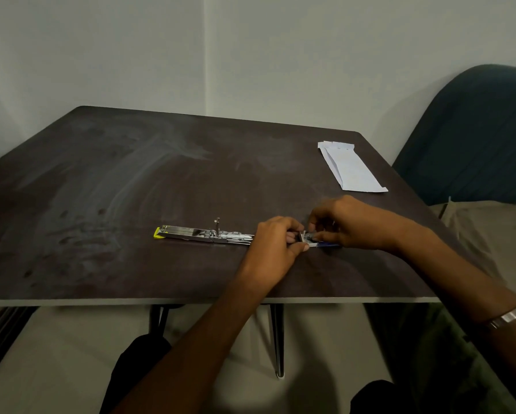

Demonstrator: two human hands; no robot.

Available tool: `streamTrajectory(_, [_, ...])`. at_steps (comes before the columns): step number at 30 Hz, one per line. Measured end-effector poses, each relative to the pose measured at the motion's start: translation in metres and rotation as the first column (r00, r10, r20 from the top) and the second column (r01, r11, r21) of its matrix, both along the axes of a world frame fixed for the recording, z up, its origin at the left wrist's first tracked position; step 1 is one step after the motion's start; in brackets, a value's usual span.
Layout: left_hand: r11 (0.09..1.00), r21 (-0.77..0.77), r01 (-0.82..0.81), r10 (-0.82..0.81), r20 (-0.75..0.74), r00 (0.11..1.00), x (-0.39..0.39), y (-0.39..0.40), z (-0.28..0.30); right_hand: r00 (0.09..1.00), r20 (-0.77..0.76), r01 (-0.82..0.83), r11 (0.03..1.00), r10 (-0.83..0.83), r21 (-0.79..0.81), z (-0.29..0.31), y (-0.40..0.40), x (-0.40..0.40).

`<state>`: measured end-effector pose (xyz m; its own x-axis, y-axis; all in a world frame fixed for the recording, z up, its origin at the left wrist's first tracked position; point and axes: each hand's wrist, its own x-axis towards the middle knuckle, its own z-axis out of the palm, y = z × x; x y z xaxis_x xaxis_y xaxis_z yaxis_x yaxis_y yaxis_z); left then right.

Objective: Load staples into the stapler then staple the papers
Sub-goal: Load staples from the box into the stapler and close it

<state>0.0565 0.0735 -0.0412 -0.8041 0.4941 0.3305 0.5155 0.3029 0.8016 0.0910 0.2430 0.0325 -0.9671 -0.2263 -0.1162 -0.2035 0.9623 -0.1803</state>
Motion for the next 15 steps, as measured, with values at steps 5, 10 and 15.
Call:
streamTrajectory(5, [1.0,-0.001,0.001,-0.001,0.001,1.0,-0.0003,0.0006,0.0001,1.0,0.021,0.011,1.0,-0.011,-0.013,0.0004,0.0003,-0.001])
streamTrajectory(10, [1.0,-0.008,-0.001,0.001,0.003,1.0,-0.0005,0.0009,-0.0002,0.999,0.031,0.039,0.998,-0.038,-0.043,0.0044,0.0023,0.0004])
streamTrajectory(15, [1.0,-0.006,0.005,-0.005,-0.024,1.0,0.0002,-0.0005,0.0008,0.997,0.063,0.038,0.999,-0.036,-0.024,0.0045,0.0008,0.0009])
